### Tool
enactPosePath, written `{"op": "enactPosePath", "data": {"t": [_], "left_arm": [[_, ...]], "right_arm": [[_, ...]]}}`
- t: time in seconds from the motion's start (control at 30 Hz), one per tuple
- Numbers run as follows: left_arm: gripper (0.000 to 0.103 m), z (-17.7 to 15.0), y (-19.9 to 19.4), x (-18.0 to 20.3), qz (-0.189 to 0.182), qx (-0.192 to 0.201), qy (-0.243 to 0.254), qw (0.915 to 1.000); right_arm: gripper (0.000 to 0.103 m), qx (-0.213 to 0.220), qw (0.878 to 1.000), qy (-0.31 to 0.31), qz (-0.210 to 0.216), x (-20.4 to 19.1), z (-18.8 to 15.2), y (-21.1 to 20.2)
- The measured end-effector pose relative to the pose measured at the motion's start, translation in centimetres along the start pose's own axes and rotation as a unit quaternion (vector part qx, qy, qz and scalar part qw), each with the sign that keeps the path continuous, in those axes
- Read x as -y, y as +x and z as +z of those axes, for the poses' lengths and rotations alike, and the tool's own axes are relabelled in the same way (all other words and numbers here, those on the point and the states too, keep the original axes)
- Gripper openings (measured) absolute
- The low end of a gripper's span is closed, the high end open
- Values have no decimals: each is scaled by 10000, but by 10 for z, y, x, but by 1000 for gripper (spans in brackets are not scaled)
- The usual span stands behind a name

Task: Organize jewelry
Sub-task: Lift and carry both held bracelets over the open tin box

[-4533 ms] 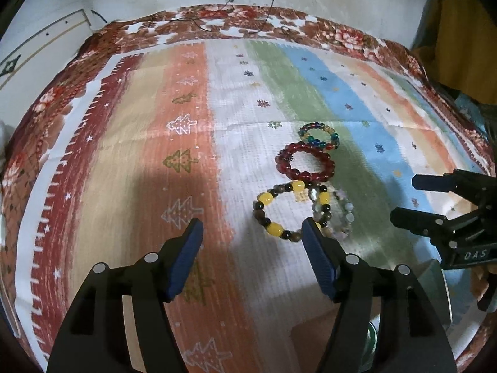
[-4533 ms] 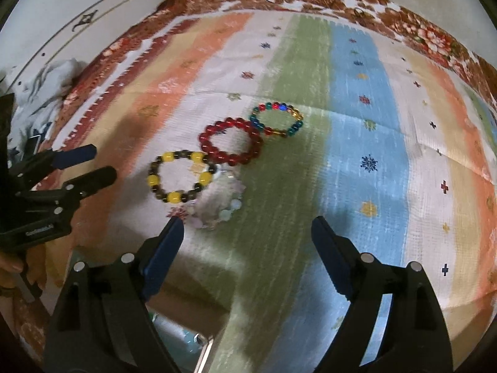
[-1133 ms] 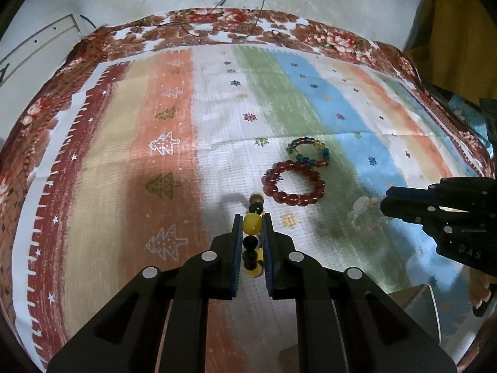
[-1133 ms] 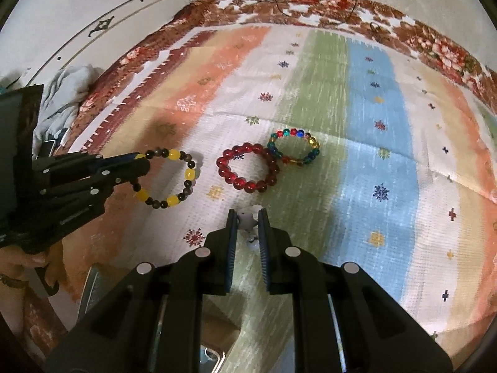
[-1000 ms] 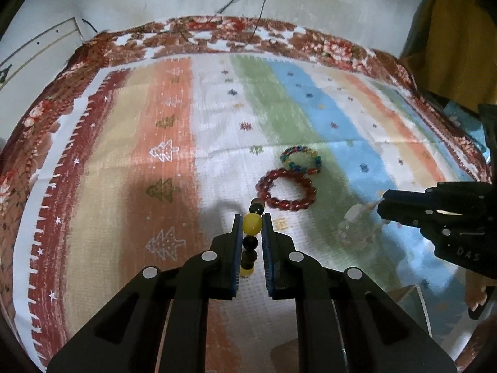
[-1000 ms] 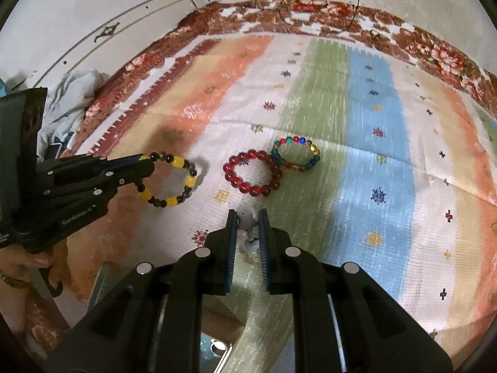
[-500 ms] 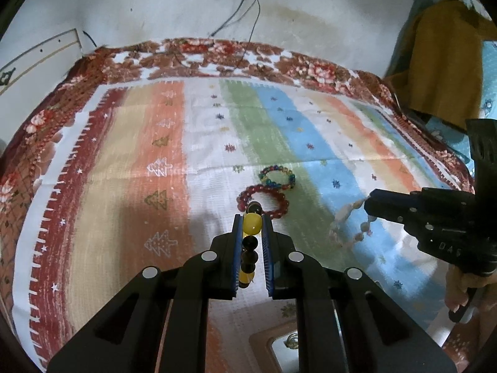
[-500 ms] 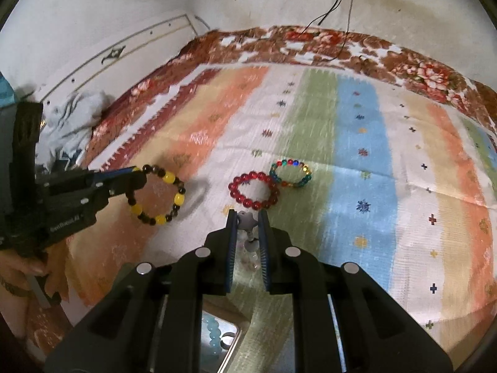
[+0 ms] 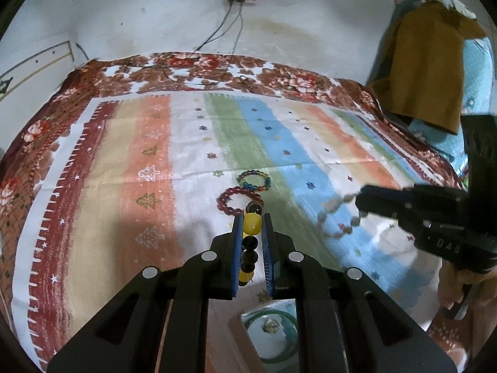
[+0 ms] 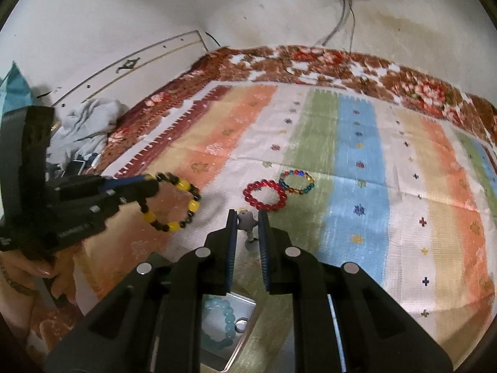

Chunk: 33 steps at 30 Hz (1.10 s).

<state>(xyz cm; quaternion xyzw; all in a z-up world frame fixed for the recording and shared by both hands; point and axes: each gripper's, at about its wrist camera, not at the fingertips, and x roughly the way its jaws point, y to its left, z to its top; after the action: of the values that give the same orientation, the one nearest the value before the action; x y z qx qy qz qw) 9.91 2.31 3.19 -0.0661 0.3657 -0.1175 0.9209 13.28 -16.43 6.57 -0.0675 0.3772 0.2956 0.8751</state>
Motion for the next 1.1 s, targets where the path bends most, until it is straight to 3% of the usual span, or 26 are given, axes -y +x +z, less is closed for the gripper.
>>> {"op": "enactPosePath", "data": {"t": [0.2,1.1], "left_arm": [[11,-17,-8,19,-142,-41,197,9997],[12,-51,-14,45,-145,-227,535,9982]], "right_arm": [[15,170,9996,-211,62,-17,-7,-19],[15,-270,9982,-389,378,-43,-44,-17]]}}
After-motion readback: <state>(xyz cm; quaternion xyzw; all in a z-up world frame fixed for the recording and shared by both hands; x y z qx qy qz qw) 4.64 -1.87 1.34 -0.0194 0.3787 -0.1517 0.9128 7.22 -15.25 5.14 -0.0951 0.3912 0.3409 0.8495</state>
